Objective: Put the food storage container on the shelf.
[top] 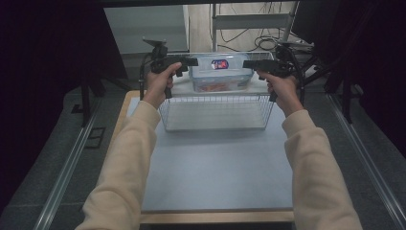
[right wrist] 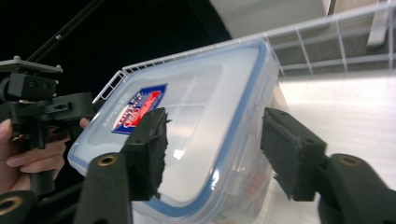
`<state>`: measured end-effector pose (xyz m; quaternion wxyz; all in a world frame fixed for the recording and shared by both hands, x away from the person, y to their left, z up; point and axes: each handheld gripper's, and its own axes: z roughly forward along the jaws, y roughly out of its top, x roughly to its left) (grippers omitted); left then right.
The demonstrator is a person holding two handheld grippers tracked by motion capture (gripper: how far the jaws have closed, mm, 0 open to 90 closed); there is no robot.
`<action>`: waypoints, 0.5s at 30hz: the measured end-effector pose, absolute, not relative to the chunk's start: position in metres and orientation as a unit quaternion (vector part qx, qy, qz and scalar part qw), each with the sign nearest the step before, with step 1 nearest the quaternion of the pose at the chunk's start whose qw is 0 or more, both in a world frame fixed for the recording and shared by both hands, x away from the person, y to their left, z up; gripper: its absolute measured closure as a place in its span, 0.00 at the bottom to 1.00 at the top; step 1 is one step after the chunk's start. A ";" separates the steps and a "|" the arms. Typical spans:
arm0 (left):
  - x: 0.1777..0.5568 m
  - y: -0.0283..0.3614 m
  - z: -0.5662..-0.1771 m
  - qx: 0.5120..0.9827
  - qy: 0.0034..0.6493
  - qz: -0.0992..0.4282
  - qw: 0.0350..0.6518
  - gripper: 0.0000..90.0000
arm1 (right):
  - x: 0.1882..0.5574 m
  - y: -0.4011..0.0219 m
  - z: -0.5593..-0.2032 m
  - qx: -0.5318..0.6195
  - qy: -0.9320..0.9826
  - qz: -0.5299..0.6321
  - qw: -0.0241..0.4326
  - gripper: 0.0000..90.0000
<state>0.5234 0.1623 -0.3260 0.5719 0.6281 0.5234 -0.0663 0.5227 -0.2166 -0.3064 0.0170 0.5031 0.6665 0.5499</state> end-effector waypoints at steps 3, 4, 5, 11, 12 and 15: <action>0.516 0.164 -0.320 0.631 0.513 -0.042 0.580 0.29 | 0.516 -0.218 -0.301 0.487 0.670 0.559 0.041 0.42; 0.512 0.165 -0.318 0.634 0.509 -0.034 0.582 0.29 | 0.510 -0.220 -0.298 0.476 0.674 0.561 0.058 0.40; 0.508 0.165 -0.316 0.636 0.505 -0.029 0.583 0.29 | 0.510 -0.220 -0.298 0.476 0.674 0.561 0.058 0.40; 0.478 0.169 -0.311 0.650 0.482 0.004 0.587 0.28 | 0.483 -0.225 -0.297 0.443 0.689 0.568 0.082 0.34; 0.471 0.170 -0.310 0.659 0.475 0.014 0.583 0.28 | 0.471 -0.226 -0.299 0.429 0.698 0.567 0.089 0.33; 0.448 0.172 -0.310 0.676 0.457 0.036 0.577 0.27 | 0.458 -0.226 -0.301 0.412 0.710 0.562 0.102 0.32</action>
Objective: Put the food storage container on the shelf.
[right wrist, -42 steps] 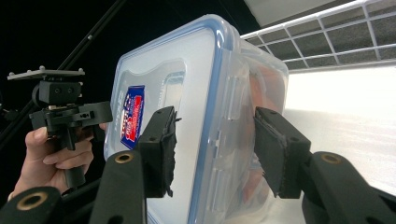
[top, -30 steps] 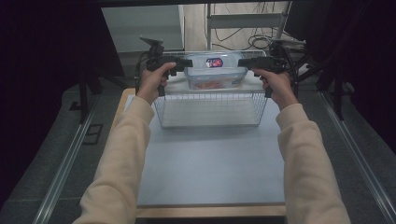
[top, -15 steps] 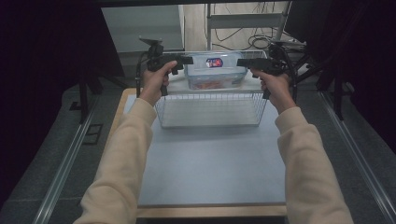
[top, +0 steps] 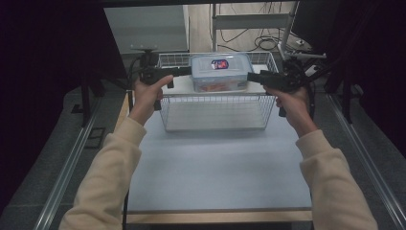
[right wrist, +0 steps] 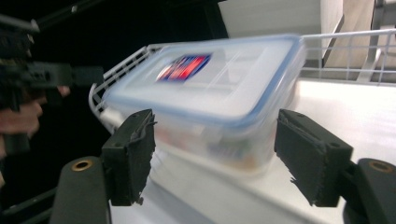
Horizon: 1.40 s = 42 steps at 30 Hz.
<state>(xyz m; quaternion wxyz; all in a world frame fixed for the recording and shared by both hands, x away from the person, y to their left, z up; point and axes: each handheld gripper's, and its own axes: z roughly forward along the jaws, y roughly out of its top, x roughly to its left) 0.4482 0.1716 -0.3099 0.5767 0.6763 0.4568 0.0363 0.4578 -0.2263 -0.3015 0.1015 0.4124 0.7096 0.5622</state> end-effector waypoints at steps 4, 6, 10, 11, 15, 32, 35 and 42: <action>0.416 0.172 -0.318 0.687 0.441 0.048 0.575 0.26 | 0.430 -0.227 -0.310 0.381 0.725 0.563 0.110 0.29; 0.402 0.172 -0.326 0.693 0.429 0.044 0.577 0.26 | 0.416 -0.227 -0.316 0.367 0.731 0.565 0.106 0.29; 0.372 0.171 -0.349 0.705 0.412 0.047 0.575 0.26 | 0.391 -0.228 -0.333 0.345 0.740 0.569 0.095 0.28; 0.365 0.171 -0.356 0.708 0.408 0.045 0.575 0.26 | 0.385 -0.229 -0.338 0.342 0.742 0.569 0.091 0.28; 0.334 0.169 -0.389 0.716 0.397 0.026 0.574 0.25 | 0.359 -0.233 -0.367 0.325 0.759 0.558 0.084 0.28; 0.281 0.156 -0.479 0.767 0.406 0.034 0.496 0.25 | 0.303 -0.238 -0.470 0.309 0.805 0.502 0.071 0.25; 0.275 0.155 -0.491 0.774 0.406 0.048 0.483 0.25 | 0.301 -0.238 -0.483 0.316 0.810 0.488 0.071 0.25; 0.275 0.157 -0.497 0.777 0.410 0.052 0.474 0.25 | 0.299 -0.238 -0.490 0.324 0.811 0.481 0.074 0.24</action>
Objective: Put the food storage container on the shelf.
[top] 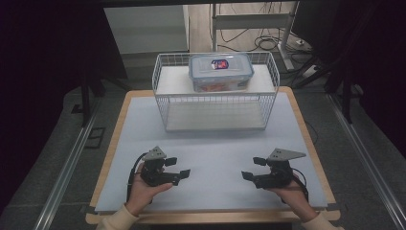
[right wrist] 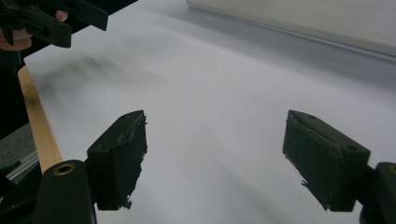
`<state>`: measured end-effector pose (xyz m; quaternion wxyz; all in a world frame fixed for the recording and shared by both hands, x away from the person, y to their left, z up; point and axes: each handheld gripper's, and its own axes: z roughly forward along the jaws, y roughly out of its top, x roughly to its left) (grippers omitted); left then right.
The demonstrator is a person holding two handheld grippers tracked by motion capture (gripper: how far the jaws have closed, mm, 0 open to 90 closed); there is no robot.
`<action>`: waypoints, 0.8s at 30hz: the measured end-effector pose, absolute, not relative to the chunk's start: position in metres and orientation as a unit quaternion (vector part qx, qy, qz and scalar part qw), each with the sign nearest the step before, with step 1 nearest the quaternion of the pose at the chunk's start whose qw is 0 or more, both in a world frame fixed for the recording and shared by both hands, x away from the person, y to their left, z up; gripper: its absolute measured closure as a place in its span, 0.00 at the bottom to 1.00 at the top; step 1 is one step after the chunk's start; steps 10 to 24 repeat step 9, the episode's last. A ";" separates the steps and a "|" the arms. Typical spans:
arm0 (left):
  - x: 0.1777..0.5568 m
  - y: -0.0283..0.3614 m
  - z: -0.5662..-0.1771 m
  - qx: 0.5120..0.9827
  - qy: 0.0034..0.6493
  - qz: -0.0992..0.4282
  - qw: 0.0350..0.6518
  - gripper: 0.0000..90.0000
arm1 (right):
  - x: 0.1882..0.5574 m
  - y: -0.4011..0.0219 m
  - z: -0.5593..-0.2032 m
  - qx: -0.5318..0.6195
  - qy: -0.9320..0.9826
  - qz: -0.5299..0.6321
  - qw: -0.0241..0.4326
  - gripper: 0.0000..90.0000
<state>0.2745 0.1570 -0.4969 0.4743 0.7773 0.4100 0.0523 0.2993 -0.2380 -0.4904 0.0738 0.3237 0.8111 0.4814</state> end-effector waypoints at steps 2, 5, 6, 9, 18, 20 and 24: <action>0.275 0.157 -0.497 0.778 0.410 0.053 0.474 0.25 | 0.299 -0.238 -0.489 0.323 0.809 0.485 0.077 0.24; 0.275 0.158 -0.500 0.779 0.412 0.051 0.470 0.25 | 0.299 -0.239 -0.489 0.321 0.809 0.486 0.082 0.24; 0.276 0.158 -0.501 0.778 0.413 0.051 0.470 0.25 | 0.299 -0.240 -0.489 0.322 0.808 0.486 0.084 0.23; 0.276 0.158 -0.502 0.778 0.417 0.050 0.467 0.25 | 0.300 -0.244 -0.489 0.327 0.804 0.488 0.090 0.22; 0.276 0.158 -0.502 0.778 0.417 0.050 0.467 0.25 | 0.300 -0.244 -0.489 0.327 0.804 0.488 0.090 0.22; 0.276 0.158 -0.502 0.778 0.417 0.050 0.467 0.25 | 0.300 -0.244 -0.489 0.327 0.804 0.488 0.090 0.22; 0.276 0.158 -0.502 0.778 0.417 0.050 0.467 0.25 | 0.300 -0.244 -0.489 0.327 0.804 0.488 0.090 0.22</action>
